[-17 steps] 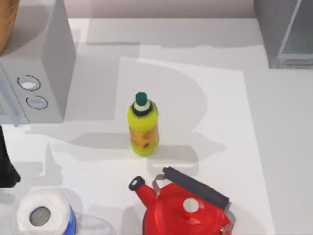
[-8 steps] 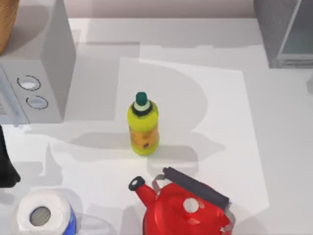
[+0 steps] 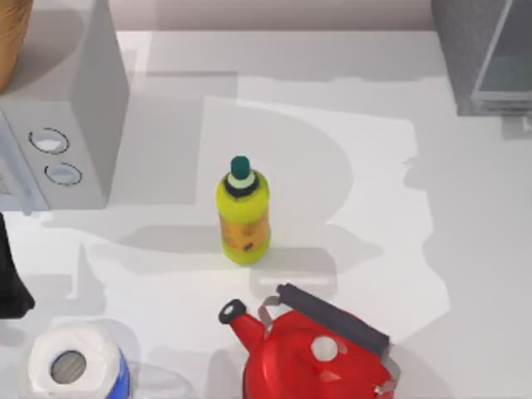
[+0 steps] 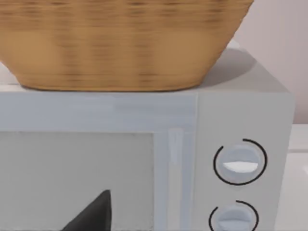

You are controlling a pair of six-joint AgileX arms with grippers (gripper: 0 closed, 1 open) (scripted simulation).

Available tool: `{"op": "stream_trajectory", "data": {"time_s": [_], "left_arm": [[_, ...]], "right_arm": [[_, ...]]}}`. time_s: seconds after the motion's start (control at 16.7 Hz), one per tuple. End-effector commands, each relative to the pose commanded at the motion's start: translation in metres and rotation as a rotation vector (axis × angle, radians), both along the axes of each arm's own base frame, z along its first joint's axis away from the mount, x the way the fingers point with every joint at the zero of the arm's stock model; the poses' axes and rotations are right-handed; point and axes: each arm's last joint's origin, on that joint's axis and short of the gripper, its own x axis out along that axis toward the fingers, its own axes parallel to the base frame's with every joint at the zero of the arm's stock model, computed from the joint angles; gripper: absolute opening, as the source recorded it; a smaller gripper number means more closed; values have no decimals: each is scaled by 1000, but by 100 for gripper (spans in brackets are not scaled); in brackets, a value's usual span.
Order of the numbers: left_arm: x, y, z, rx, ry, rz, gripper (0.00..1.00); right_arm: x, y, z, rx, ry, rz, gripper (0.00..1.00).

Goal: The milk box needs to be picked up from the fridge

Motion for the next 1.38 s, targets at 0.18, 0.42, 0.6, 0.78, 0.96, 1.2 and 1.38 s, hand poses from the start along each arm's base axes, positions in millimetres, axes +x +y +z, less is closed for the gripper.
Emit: {"op": "stream_trajectory", "data": {"time_s": [0.18,0.42,0.6,0.78,0.96,1.2,1.38], "left_arm": [[0,0,0,0,0,0,100],[0,0,0,0,0,0,100],[0,0,0,0,0,0,100],[0,0,0,0,0,0,100],[0,0,0,0,0,0,100],[0,0,0,0,0,0,100],[0,0,0,0,0,0,100]], "right_arm": [[9,0,-4,2,10,2,100],[45,0,0,-1,-4,2,100],[60,1,-1,1,4,2,100],[61,1,-1,1,5,2,100],[61,1,-1,1,5,2,85],[61,1,-1,1,5,2,55],[61,1,-1,1,5,2,32]]}}
